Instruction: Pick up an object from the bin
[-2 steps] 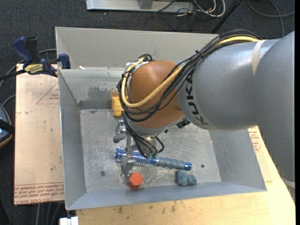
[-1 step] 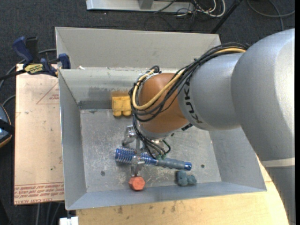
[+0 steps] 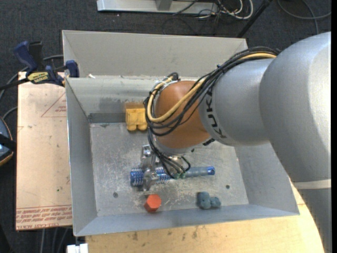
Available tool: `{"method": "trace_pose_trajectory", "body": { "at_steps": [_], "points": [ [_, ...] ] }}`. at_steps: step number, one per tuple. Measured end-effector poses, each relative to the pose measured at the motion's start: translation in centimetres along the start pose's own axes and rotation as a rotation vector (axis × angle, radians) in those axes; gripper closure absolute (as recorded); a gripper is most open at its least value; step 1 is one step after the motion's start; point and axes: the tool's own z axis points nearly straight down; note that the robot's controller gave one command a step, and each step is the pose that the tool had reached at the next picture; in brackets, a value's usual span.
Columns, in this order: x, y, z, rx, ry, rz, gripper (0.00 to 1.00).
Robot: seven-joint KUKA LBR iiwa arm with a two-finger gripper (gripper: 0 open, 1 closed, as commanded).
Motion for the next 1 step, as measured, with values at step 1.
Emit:
{"method": "trace_pose_trajectory", "body": {
  "at_steps": [1],
  "points": [
    [-0.97, -0.95, -13.1, 0.001, -0.009, 0.002, 1.0]
  ]
}}
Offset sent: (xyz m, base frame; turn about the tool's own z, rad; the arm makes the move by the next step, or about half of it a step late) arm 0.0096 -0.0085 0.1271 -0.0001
